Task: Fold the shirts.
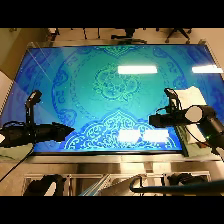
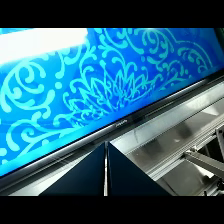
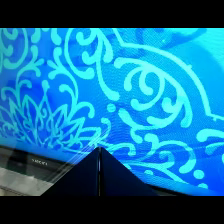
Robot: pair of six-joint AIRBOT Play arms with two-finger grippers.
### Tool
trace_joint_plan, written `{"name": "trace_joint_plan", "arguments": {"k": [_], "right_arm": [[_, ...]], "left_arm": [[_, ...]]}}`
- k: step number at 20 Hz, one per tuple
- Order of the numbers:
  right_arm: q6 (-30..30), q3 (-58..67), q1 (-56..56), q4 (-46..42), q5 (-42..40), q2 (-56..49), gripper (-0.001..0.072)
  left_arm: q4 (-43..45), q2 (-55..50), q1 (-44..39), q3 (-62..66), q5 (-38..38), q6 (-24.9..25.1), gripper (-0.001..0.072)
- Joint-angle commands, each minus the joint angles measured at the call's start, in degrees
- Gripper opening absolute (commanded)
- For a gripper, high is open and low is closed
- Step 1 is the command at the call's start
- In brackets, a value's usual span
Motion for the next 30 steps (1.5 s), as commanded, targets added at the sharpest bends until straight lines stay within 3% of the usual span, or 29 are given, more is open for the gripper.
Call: {"name": "trace_joint_plan", "arguments": {"k": [1, 19, 22, 24, 27, 28, 30], "right_arm": [[0.0, 0.0, 0.1, 0.0, 0.0, 0.0, 0.0016], [0.0, 0.0, 0.1, 0.0, 0.0, 0.0, 0.0016], [0.0, 0.0, 0.1, 0.0, 0.0, 0.0, 0.0016], [0.0, 0.0, 0.1, 0.0, 0.0, 0.0, 0.0016], [0.0, 0.0, 0.1, 0.0, 0.0, 0.0, 0.0016], [0.0, 0.0, 0.1, 0.0, -0.1, 0.0, 0.0016], [0.0, 0.0, 0.1, 0.0, 0.0, 0.0, 0.0017]], "left_arm": [[0.0, 0.0, 0.1, 0.0, 0.0, 0.0, 0.0018], [-0.5, 0.0, 0.1, 0.0, 2.0, -0.5, 0.0019], [10.4, -0.1, 0.1, 0.7, 2.3, -0.5, 0.0037], [28.6, -1.4, 0.1, 3.6, -0.6, -3.6, 0.0698], [58.6, -4.5, 0.4, 5.6, -6.1, -12.7, 0.0696], [63.0, -6.0, 1.8, 5.6, -7.0, -14.9, 0.0696], [62.2, -10.2, 8.4, 5.6, -5.5, -17.9, 0.0696]]}}
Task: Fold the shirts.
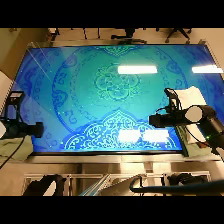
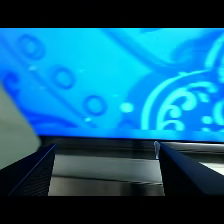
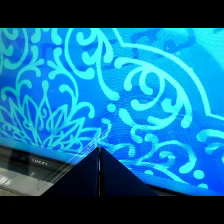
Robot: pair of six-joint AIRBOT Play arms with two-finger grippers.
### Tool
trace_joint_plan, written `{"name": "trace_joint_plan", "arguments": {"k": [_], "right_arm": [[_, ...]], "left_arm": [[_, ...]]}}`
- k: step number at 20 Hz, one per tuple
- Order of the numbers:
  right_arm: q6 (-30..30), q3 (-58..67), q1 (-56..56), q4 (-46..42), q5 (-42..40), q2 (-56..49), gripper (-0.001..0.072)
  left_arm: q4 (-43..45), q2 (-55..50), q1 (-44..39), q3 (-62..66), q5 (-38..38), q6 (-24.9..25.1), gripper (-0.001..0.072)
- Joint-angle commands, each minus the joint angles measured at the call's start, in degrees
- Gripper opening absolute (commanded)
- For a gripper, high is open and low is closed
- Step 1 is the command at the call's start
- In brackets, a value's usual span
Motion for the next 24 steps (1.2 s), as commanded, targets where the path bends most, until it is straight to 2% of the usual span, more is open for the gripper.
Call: {"name": "trace_joint_plan", "arguments": {"k": [1, 6, 7, 8, 9, 14, 19, 20, 21, 22, 23, 24], "right_arm": [[0.0, 0.0, 0.1, 0.0, 0.1, 0.0, 0.0016], [0.0, 0.0, 0.1, 0.0, -0.4, -1.2, 0.0027], [0.0, 0.0, 0.1, 0.0, -0.4, -1.4, 0.0113], [0.0, 0.0, 0.1, 0.0, -0.4, -1.7, 0.0312], [0.0, 0.0, 0.1, 0.0, -0.5, -2.0, 0.0404], [0.0, 0.0, 0.1, 0.0, -0.6, -2.9, 0.0390], [0.0, 0.0, 0.1, 0.0, -0.6, -3.0, 0.0387], [0.0, 0.0, 0.1, 0.0, -0.6, -3.0, 0.0387], [0.0, 0.0, 0.1, 0.0, -0.6, -3.0, 0.0386], [0.0, 0.0, 0.1, 0.0, -0.5, -3.0, 0.0386], [0.0, 0.0, 0.1, 0.0, -0.5, -3.0, 0.0382], [0.0, 0.0, 0.1, 0.0, -0.5, -3.0, 0.0339]], "left_arm": [[12.2, -6.5, 9.2, 0.6, -0.1, -7.4, 0.0695], [-0.2, -19.0, 31.1, 0.7, 3.7, -6.3, 0.0696], [-2.4, -21.5, 34.8, 0.7, 4.0, -5.3, 0.0696], [-3.8, -23.8, 37.5, 0.7, 4.3, -4.3, 0.0696], [-4.2, -26.2, 39.7, 0.7, 4.3, -3.9, 0.0696], [-3.9, -35.6, 46.7, 0.7, 4.7, -3.0, 0.0696], [-3.0, -41.5, 48.3, 0.7, 8.0, -3.0, 0.0691], [-3.1, -42.2, 48.3, 0.9, 9.3, -3.0, 0.0494], [-3.6, -42.8, 48.0, 1.9, 9.6, -3.0, 0.0124], [-4.9, -43.4, 47.1, 3.9, 9.0, -1.6, 0.0016], [-7.3, -43.3, 46.2, 6.3, 8.0, 0.7, 0.0015], [-10.2, -42.8, 45.0, 8.9, 6.6, 2.6, 0.0015]]}}
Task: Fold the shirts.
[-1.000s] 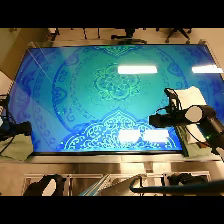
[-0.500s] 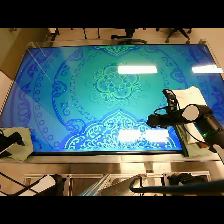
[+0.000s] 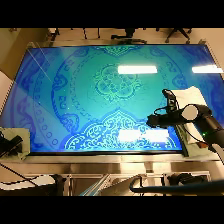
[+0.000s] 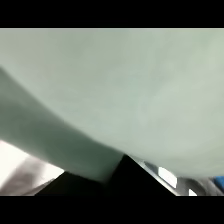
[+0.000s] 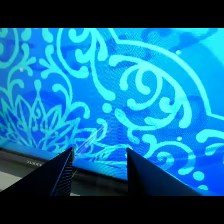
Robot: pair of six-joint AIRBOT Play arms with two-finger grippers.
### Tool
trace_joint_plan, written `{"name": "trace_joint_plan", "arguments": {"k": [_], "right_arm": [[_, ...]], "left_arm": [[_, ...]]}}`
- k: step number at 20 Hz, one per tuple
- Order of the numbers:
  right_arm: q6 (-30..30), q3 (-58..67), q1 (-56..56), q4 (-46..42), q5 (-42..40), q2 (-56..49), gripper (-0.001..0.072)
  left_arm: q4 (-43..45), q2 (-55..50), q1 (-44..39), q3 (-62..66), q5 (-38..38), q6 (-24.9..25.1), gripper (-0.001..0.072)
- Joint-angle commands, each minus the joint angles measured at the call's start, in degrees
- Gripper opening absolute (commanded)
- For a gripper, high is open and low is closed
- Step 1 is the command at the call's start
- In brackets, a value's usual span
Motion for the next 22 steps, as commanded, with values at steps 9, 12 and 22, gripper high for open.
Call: {"name": "trace_joint_plan", "arguments": {"k": [9, 12, 22], "right_arm": [[-0.4, 0.3, -0.1, -0.5, -0.4, 0.0, 0.0228], [-0.4, 2.3, -0.1, -1.8, -1.2, 0.2, 0.0227], [-0.4, 7.0, -0.1, -5.2, -1.5, -0.5, 0.0237]], "left_arm": [[-41.2, 17.8, -32.0, 26.4, -6.1, 10.4, 0.0015], [-42.0, 21.1, -46.6, 30.1, -1.2, 9.9, 0.0015], [-41.9, 4.8, -68.0, 30.9, 2.4, 9.9, 0.0162]]}}
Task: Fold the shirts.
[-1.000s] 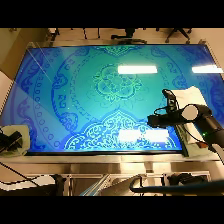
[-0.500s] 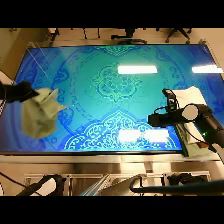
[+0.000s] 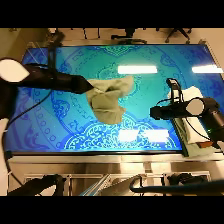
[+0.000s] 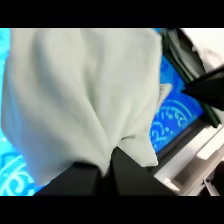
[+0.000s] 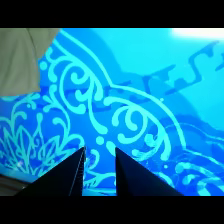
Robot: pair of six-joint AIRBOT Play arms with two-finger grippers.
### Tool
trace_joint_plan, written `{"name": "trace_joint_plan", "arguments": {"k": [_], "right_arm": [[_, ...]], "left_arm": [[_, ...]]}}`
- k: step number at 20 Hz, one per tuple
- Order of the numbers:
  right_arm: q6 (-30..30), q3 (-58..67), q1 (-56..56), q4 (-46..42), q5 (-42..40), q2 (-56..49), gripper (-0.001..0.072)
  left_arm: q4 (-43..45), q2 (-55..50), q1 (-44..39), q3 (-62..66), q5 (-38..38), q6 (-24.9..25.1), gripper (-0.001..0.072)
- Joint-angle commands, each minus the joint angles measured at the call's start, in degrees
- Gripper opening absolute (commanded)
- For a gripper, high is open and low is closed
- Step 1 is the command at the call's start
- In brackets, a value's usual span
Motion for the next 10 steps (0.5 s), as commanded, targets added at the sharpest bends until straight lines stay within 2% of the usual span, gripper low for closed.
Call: {"name": "trace_joint_plan", "arguments": {"k": [1, 2, 4, 8, 9, 10], "right_arm": [[0.0, 0.4, 0.0, -0.9, -0.3, -0.7, 0.0237], [0.0, 0.4, 0.0, -0.9, -0.3, -1.0, 0.0237], [0.0, 0.6, 0.0, -0.9, -0.6, -2.0, 0.0237], [0.0, 2.2, -2.1, -0.6, -1.6, -4.4, 0.0238], [0.0, 2.8, -3.4, -0.2, -1.6, -5.5, 0.0284], [-0.9, 3.3, -4.9, 1.2, -1.6, -6.7, 0.0388]], "left_arm": [[-0.4, -7.6, -3.8, 0.3, 0.9, 0.1, 0.0546], [-0.4, -9.5, -3.0, 1.2, 0.7, 0.0, 0.0703], [-0.4, -12.2, 0.1, 5.0, -2.6, -0.4, 0.0703], [-0.3, -13.4, 8.5, 9.0, -14.9, -2.2, 0.0703], [-0.4, -13.0, 9.7, 7.5, -17.9, -2.6, 0.0703], [-0.3, -11.6, 10.4, 3.5, -19.2, -2.5, 0.0703]]}}
